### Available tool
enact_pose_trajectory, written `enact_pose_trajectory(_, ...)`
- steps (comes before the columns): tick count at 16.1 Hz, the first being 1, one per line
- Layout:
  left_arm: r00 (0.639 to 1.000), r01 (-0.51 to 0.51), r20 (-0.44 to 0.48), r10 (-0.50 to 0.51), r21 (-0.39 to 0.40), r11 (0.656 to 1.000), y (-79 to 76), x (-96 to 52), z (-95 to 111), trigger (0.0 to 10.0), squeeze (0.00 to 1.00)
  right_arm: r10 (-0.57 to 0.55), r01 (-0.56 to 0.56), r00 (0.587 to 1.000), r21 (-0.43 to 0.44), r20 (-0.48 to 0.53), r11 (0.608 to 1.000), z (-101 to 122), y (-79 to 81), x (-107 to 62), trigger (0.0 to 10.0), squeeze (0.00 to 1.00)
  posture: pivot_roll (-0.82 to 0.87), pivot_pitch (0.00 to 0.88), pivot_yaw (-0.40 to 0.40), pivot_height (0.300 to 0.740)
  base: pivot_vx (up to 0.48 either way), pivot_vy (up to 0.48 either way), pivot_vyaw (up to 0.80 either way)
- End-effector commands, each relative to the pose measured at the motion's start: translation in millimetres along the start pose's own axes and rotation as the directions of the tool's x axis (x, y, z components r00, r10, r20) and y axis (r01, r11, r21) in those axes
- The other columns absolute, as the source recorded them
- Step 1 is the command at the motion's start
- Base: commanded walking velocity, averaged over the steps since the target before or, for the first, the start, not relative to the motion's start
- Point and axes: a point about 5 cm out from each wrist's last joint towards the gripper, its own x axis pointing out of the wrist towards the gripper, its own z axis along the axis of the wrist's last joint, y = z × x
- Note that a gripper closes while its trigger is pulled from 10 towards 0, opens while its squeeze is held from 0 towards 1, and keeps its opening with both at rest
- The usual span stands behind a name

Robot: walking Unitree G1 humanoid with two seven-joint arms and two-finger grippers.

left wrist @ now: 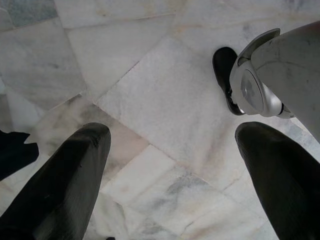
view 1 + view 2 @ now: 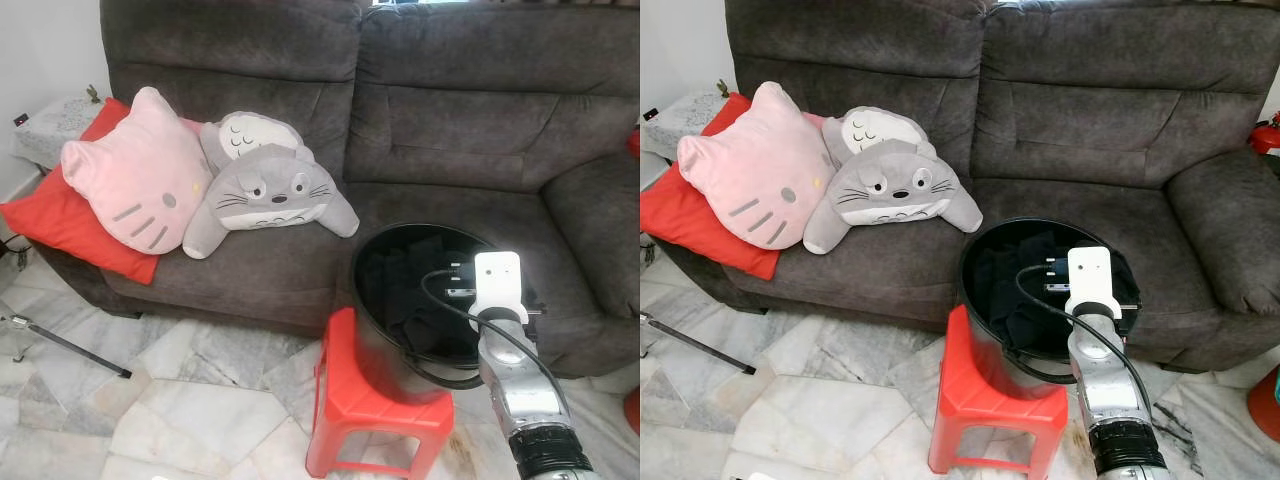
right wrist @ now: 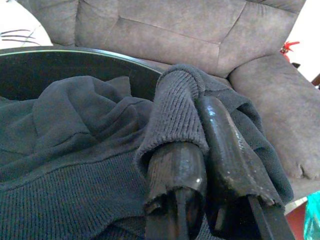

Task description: Hang hanger

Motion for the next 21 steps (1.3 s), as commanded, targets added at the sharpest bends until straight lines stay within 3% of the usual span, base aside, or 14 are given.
enact_pose_trajectory(1, 1.0, 0.001, -0.007, -0.001, 0.004, 1.0, 1.9, -0.4, -1.9, 10.0, 0.0, -0.007, 0.007, 1.0, 0.012, -0.006, 1.0, -0.1, -2.6, 1.4, 0.0, 0.0, -0.1, 0.0, 0.016, 0.74, 0.0, 0.0, 0.0)
enact_pose_trajectory(10, 1.0, 0.0, -0.008, 0.0, 0.005, 1.0, 2.2, -0.4, -2.1, 10.0, 0.0, -0.026, 0.025, 1.0, 0.038, 0.012, 0.999, 4.2, -3.4, 0.3, 0.0, 0.0, -0.09, 0.0, 0.017, 0.74, 0.0, 0.0, 0.0)
enact_pose_trajectory(11, 1.0, 0.0, -0.008, 0.0, 0.005, 1.0, 2.2, -0.5, -2.2, 10.0, 0.0, -0.088, 0.085, 0.996, 0.066, 0.035, 0.994, 8.7, -10.2, -0.3, 0.0, 0.0, -0.09, 0.0, 0.016, 0.74, 0.0, 0.0, 0.0)
enact_pose_trajectory(12, 1.0, -0.001, -0.007, 0.001, 0.007, 1.0, 2.2, -0.5, -2.3, 10.0, 0.0, -0.179, 0.165, 0.98, 0.146, 0.091, 0.975, 23.7, -22.3, -0.2, 0.0, 0.0, -0.08, 0.0, 0.017, 0.74, 0.0, 0.0, 0.0)
enact_pose_trajectory(13, 1.0, -0.002, -0.006, 0.002, 0.008, 1.0, 2.2, -0.5, -2.3, 10.0, 0.0, -0.206, 0.181, 0.969, 0.174, 0.138, 0.968, 36.0, -25.8, -0.8, 3.1, 0.0, -0.08, 0.0, 0.017, 0.74, 0.0, 0.0, 0.0)
enact_pose_trajectory(14, 1.0, -0.003, -0.006, 0.004, 0.009, 1.0, 2.3, -0.5, -2.4, 10.0, 0.0, -0.216, 0.175, 0.954, 0.197, 0.21, 0.965, 52.5, -27.3, -2.2, 10.0, 0.0, -0.08, 0.0, 0.016, 0.74, 0.0, 0.0, 0.0)
enact_pose_trajectory(17, 1.0, -0.012, -0.005, 0.012, 0.01, 1.0, 2.6, -0.7, -3.1, 10.0, 0.0, -0.222, 0.117, 0.893, 0.274, 0.391, 0.954, 93.3, -24.5, -14.9, 10.0, 0.0, -0.08, 0.0, 0.012, 0.74, 0.0, 0.0, 0.0)
enact_pose_trajectory(19, 1.0, -0.015, -0.003, 0.015, 0.005, 1.0, 2.4, -0.8, -3.5, 10.0, 0.0, -0.239, 0.12, 0.877, 0.293, 0.417, 0.949, 93.9, -21.8, -27.0, 10.0, 0.0, -0.08, 0.0, 0.008, 0.74, 0.0, 0.0, 0.0)
enact_pose_trajectory(21, 1.0, -0.014, -0.003, 0.014, 0.002, 1.0, 1.8, -0.8, -4.2, 10.0, 0.0, -0.259, 0.148, 0.89, 0.299, 0.375, 0.943, 79.7, -23.3, -34.2, 10.0, 0.0, -0.08, 0.0, 0.006, 0.74, 0.0, 0.0, 0.0)
